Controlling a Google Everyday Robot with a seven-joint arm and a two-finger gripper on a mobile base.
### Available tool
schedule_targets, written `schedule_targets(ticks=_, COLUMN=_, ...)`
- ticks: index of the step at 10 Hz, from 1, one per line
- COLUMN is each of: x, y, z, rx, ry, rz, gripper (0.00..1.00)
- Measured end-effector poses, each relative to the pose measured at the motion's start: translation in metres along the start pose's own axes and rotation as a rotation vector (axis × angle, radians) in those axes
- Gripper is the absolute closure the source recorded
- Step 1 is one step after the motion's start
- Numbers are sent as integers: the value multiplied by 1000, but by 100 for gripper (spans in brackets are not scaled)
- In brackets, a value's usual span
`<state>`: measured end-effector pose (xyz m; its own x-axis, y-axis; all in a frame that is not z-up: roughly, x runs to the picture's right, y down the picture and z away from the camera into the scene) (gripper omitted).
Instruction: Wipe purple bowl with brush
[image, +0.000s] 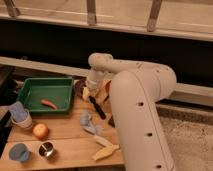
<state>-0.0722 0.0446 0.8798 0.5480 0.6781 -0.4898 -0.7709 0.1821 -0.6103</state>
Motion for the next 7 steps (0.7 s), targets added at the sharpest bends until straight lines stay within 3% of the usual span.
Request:
schedule_targets(ticks=3, x=9, y=-25, z=-12, rx=28, ry=-4, rz=48, gripper=100)
schedule_targets(ticks=7, x=-17, y=-32, z=-14, rx=35, ry=-24, rz=35, gripper=100)
